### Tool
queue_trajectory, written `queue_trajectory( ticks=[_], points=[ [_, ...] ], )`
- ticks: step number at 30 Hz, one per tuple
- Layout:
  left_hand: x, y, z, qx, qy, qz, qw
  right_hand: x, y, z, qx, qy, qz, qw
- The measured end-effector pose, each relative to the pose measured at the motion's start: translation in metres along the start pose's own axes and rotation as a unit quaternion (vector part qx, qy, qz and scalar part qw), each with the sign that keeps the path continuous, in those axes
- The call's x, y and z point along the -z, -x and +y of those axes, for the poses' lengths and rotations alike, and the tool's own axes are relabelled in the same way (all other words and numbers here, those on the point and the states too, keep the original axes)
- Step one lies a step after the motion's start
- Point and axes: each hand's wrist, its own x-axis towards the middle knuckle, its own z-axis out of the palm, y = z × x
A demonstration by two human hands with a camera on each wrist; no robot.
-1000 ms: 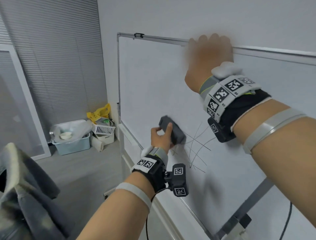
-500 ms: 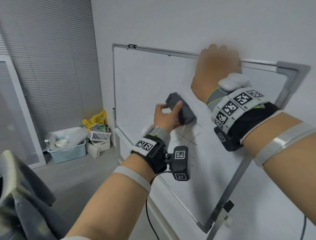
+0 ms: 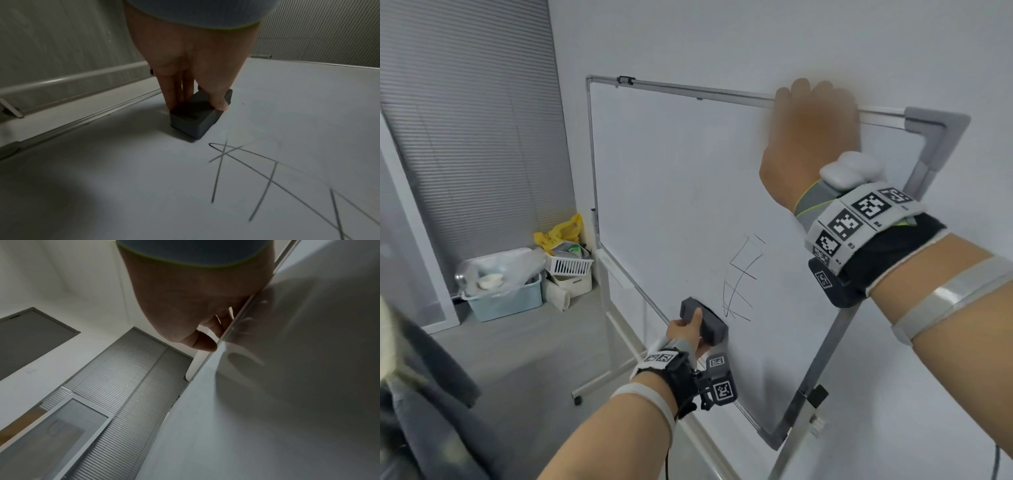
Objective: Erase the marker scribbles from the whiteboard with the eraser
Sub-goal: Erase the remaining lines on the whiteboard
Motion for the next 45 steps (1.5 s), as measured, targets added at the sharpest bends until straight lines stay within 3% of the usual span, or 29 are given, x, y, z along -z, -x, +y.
queue_trajectory(
  ticks=[2,5,10,14,18,24,28,36,41,45],
  points=[
    [-0.003,0.006,0.006,-0.017,-0.003,-0.001,1.000,0.001,0.001,0.000,-0.003,0.000,0.004,1.000],
    [-0.020,0.034,0.038,-0.070,0.036,-0.056,0.995,0.001,-0.001,0.000,-0.007,-0.005,-0.012,1.000],
    [-0.071,0.118,0.118,-0.199,0.048,-0.145,0.968,0.001,-0.006,0.006,-0.008,-0.024,-0.034,0.999],
    [-0.095,0.145,0.142,-0.249,0.017,-0.143,0.958,-0.001,-0.006,0.009,-0.003,-0.035,-0.031,0.999],
    [-0.078,0.113,0.101,-0.190,0.035,-0.095,0.977,-0.003,-0.007,0.012,-0.004,-0.035,-0.044,0.998],
    [-0.019,0.045,-0.019,0.008,-0.004,-0.003,1.000,-0.004,-0.004,0.008,0.007,-0.023,-0.018,1.000],
    [-0.009,0.044,-0.049,0.031,0.001,-0.010,0.999,-0.003,-0.001,0.002,-0.004,-0.022,0.009,1.000],
    [-0.060,0.110,0.056,-0.124,0.071,-0.123,0.982,-0.001,-0.006,0.011,-0.008,-0.055,-0.007,0.998],
    [-0.091,0.140,0.109,-0.212,0.066,-0.132,0.966,-0.001,-0.006,0.016,0.010,-0.073,-0.007,0.997],
    [-0.092,0.134,0.105,-0.240,0.052,-0.114,0.963,0.006,-0.013,0.029,0.016,-0.083,-0.008,0.996]
  ],
)
